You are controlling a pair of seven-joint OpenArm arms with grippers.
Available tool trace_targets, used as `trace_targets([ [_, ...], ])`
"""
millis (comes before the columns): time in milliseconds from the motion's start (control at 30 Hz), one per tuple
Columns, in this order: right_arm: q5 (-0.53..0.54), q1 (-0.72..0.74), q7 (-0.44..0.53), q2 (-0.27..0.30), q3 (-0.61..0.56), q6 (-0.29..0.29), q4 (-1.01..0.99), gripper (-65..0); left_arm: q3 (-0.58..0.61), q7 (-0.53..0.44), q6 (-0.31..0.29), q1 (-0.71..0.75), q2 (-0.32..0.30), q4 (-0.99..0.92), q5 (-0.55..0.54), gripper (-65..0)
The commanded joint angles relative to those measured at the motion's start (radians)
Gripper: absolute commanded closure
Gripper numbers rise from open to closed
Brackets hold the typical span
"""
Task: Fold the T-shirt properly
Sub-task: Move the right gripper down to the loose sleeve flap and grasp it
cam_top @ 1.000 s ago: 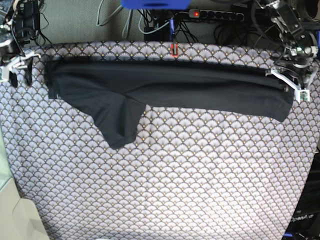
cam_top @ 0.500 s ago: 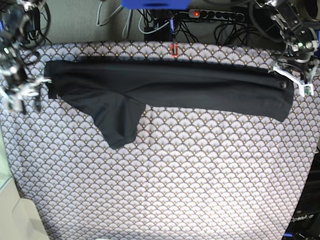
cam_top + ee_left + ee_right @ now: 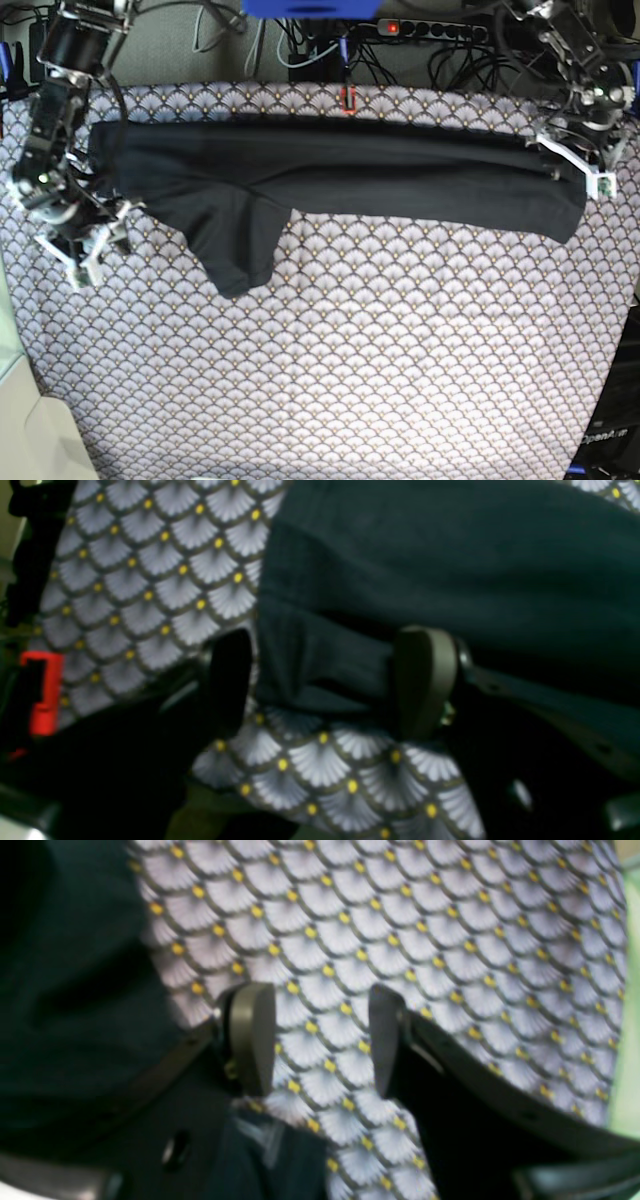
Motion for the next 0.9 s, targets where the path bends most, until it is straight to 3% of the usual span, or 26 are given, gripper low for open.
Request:
trace_targets([
  [0,0.007,0.028,0.004,0.014,-0.014,-0.003,-0.007,-31.5,-0.024,-0.012,0.005,0.006,0.003,0.018,-0.004,-43.5],
  [167,0.009,0.075,-0.008,0.009,-0.103,-0.003,-0.106,-31.5,-0.072,-0.012,0.005,0.006,0.041,0.027,0.002,-43.5],
  [367,0.007,0.108,-0.008,-0.022,-0.116,-0.003,-0.128,-31.5,-0.115,-0.012,0.005,0.003,0.061,0.027,0.002,-43.5],
  [867,0.006,0.117,-0.01,-0.097,-0.182,-0.003,-0.128,-31.5,-0.116,-0.012,0.005,0.0,0.056,0.029,0.004,-43.5],
])
